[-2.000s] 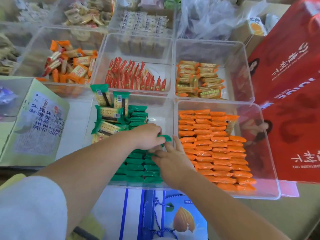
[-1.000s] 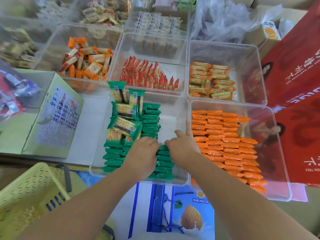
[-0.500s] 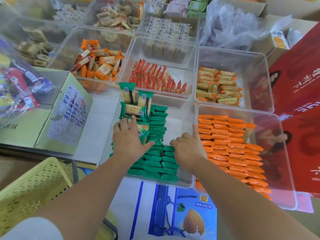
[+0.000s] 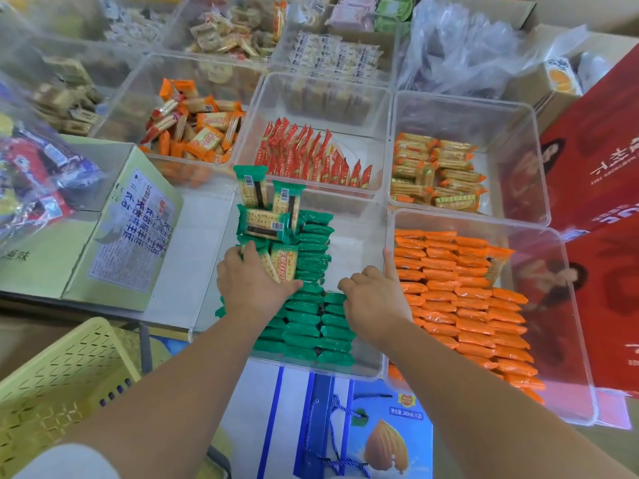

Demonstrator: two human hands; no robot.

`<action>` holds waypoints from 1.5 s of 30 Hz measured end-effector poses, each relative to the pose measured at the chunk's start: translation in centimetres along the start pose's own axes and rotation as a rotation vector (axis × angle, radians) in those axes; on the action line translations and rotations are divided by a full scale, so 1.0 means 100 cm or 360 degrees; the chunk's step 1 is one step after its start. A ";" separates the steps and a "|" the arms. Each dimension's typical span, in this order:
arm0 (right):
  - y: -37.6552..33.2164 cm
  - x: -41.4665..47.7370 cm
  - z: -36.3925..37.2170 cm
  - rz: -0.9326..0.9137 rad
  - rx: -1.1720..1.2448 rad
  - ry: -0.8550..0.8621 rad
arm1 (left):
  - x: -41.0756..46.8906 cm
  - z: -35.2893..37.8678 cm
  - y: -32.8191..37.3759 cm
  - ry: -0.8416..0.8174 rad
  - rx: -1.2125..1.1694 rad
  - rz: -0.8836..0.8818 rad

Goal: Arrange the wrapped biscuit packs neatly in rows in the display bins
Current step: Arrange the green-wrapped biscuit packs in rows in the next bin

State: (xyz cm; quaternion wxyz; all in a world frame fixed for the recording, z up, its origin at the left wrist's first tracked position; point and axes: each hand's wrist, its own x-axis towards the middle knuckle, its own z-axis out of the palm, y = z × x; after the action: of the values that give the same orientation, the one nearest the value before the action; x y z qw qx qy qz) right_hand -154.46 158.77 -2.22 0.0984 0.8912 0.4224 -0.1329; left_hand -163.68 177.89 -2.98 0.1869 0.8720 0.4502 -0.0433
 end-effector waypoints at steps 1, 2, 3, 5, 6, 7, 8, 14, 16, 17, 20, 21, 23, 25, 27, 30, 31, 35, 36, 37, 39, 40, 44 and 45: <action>0.000 0.000 0.000 0.0000 0.0002 0.0001 | -0.001 0.001 0.000 0.0000 0.0038 0.0010; 0.000 0.000 0.001 0.0000 0.0006 0.0007 | -0.002 0.001 -0.001 -0.0006 0.0019 0.0026; 0.000 0.000 0.002 0.0003 0.0008 0.0020 | -0.002 0.000 0.000 -0.0017 -0.0027 0.0046; 0.000 0.000 0.003 0.0009 0.0012 0.0058 | -0.001 -0.002 0.000 -0.0048 -0.0091 0.0073; 0.001 0.000 0.004 0.0011 0.0021 0.0081 | 0.000 -0.005 0.001 -0.0065 -0.0098 0.0078; 0.001 0.000 0.005 0.0011 0.0031 0.0104 | 0.000 -0.008 0.001 -0.0087 -0.0100 0.0082; 0.001 0.000 0.006 0.0010 0.0040 0.0123 | 0.000 -0.010 0.001 -0.0120 -0.0103 0.0084; 0.003 0.000 0.008 0.0021 0.0119 0.0216 | -0.005 -0.017 -0.008 -0.0264 -0.0170 0.0134; 0.003 -0.001 0.008 0.0017 0.0137 0.0234 | -0.009 -0.014 -0.012 -0.0261 -0.0090 0.0289; 0.003 -0.001 0.007 0.0014 0.0150 0.0245 | -0.011 -0.013 -0.013 -0.0244 -0.0070 0.0356; 0.003 0.000 0.003 0.0032 0.0335 0.0322 | -0.015 -0.016 -0.014 -0.0215 -0.0223 0.0401; 0.003 0.000 0.000 0.0049 0.0489 0.0365 | -0.016 -0.019 -0.014 -0.0217 -0.0309 0.0399; 0.000 0.000 -0.013 0.0076 0.0938 0.0426 | -0.020 -0.027 -0.015 -0.0233 -0.0544 0.0392; -0.006 -0.002 -0.032 0.0071 0.1491 0.0276 | -0.028 -0.040 -0.014 -0.0323 -0.0863 0.0386; -0.013 -0.004 -0.052 0.0063 0.2065 -0.0105 | -0.040 -0.054 -0.008 -0.0473 -0.1075 0.0448; -0.012 -0.009 -0.067 0.0133 0.2816 -0.0562 | -0.052 -0.061 -0.002 -0.0607 -0.1198 0.0504; -0.009 -0.011 -0.069 0.0137 0.2909 -0.0607 | -0.055 -0.060 -0.001 -0.0637 -0.1237 0.0496; 0.000 -0.019 -0.065 0.0138 0.2963 -0.0595 | -0.058 -0.056 -0.001 -0.0772 -0.1406 0.0394; 0.002 -0.019 -0.063 0.0169 0.2985 -0.0569 | -0.058 -0.054 0.001 -0.0770 -0.1418 0.0378; 0.004 -0.019 -0.060 0.0218 0.3009 -0.0541 | -0.057 -0.052 0.003 -0.0770 -0.1445 0.0341; 0.007 -0.016 -0.057 0.0325 0.3042 -0.0494 | -0.055 -0.048 0.007 -0.0771 -0.1583 0.0221; 0.010 -0.014 -0.056 0.0358 0.3032 -0.0475 | -0.054 -0.047 0.009 -0.0751 -0.1638 0.0178; 0.029 0.000 -0.062 0.0516 0.2826 -0.0231 | -0.044 -0.044 0.011 -0.0566 -0.1706 0.0059; 0.035 0.005 -0.064 0.0576 0.2749 -0.0114 | -0.040 -0.044 0.010 -0.0499 -0.1737 0.0002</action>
State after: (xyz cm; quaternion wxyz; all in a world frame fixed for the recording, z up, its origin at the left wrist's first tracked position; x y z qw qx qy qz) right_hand -150.46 158.82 3.90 -0.5768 0.7027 0.0234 -0.4159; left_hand -165.62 175.86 2.36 0.6752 0.6325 0.3736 0.0667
